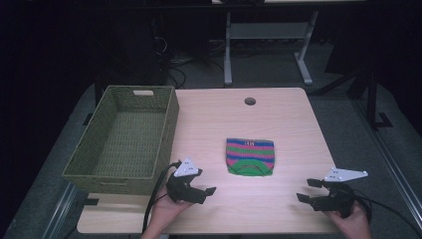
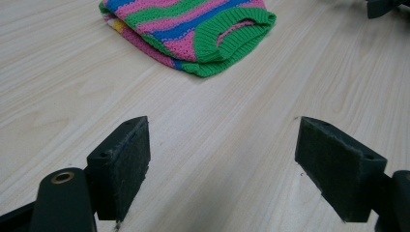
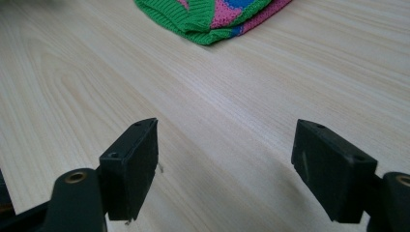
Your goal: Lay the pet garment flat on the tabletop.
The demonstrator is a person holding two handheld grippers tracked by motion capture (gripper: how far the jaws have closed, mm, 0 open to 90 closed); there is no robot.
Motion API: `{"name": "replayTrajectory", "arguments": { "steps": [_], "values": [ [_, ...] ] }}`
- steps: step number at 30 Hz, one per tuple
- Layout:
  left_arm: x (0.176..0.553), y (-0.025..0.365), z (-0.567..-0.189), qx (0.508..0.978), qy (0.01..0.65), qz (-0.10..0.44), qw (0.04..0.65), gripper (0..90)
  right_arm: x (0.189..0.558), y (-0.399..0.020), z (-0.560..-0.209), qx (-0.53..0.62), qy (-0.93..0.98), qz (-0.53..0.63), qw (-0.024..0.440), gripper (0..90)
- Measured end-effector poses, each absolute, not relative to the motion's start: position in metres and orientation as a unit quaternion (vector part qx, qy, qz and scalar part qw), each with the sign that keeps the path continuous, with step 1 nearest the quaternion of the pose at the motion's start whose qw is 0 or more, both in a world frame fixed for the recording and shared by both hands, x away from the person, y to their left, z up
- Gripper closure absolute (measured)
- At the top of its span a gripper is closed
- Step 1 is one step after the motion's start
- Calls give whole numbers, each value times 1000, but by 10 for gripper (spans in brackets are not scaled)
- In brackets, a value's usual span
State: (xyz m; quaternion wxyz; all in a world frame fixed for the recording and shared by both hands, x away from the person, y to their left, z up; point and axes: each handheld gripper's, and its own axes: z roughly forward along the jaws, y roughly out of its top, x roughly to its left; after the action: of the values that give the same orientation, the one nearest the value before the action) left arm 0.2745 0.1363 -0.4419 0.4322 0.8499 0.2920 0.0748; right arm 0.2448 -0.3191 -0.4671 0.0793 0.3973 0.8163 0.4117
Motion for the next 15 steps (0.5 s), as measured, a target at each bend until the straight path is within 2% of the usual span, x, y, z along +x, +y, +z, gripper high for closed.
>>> {"name": "replayTrajectory", "arguments": {
  "steps": [15],
  "values": [
    [275,137,-443,852,291,71,429,202,246,-318,-465,396,812,420,81,236]
  ]
}}
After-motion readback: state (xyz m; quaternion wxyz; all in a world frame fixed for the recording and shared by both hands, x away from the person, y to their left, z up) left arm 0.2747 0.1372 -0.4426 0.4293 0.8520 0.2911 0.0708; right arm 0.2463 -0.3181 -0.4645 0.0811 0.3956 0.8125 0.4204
